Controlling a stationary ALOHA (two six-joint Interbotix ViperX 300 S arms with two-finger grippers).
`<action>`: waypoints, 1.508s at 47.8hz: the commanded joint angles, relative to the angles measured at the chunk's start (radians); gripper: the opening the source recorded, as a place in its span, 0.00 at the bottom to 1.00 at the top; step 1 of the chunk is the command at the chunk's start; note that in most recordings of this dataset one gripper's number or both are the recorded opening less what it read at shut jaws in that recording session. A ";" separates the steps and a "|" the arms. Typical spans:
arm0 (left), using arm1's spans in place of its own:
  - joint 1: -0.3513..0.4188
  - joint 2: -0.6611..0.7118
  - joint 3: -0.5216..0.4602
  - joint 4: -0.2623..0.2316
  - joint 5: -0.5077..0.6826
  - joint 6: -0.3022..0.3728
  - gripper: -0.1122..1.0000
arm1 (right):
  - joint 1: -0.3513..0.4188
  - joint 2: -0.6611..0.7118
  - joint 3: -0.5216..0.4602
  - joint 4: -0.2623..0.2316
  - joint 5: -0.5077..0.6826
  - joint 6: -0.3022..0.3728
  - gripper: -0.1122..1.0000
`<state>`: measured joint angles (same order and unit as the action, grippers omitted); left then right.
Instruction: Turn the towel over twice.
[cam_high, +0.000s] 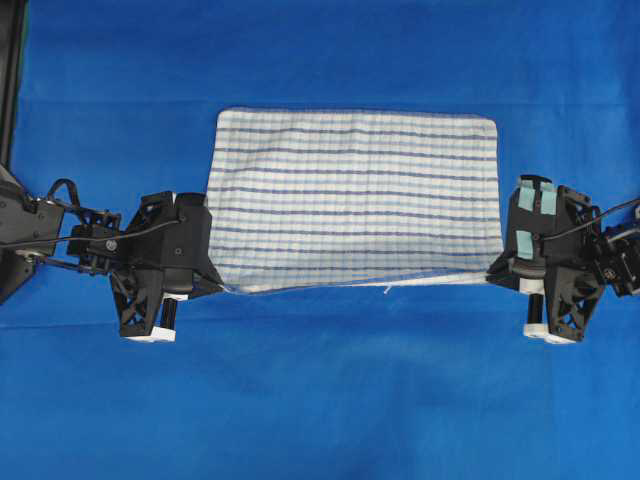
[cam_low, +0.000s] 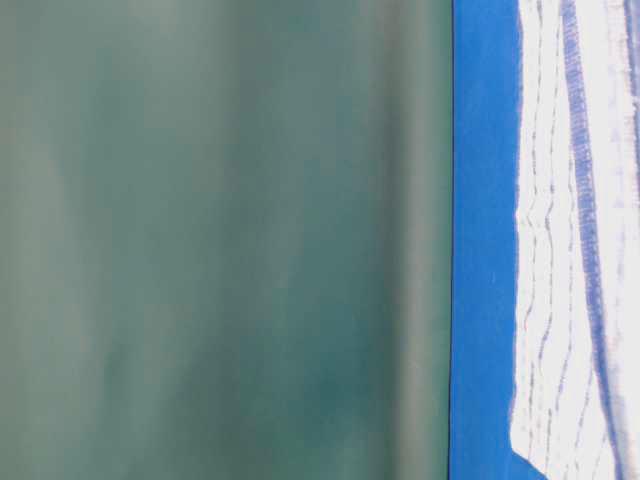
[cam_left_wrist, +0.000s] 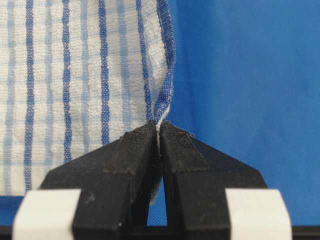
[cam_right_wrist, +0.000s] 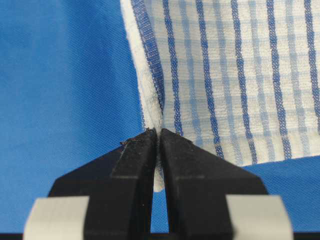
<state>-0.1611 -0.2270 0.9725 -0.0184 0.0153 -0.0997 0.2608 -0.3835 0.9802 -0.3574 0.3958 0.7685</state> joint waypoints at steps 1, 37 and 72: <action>-0.002 -0.006 -0.020 -0.002 -0.003 -0.002 0.12 | 0.005 -0.003 -0.008 -0.002 -0.012 0.002 0.16; 0.000 -0.032 -0.061 -0.002 -0.017 0.005 0.89 | 0.005 -0.064 -0.051 -0.071 0.028 -0.012 0.65; 0.190 -0.370 -0.054 0.000 0.003 0.124 0.86 | -0.084 -0.531 -0.041 -0.380 0.146 -0.015 0.64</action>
<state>0.0092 -0.5538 0.9173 -0.0184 0.0291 0.0153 0.1779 -0.8790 0.9465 -0.7087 0.5200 0.7547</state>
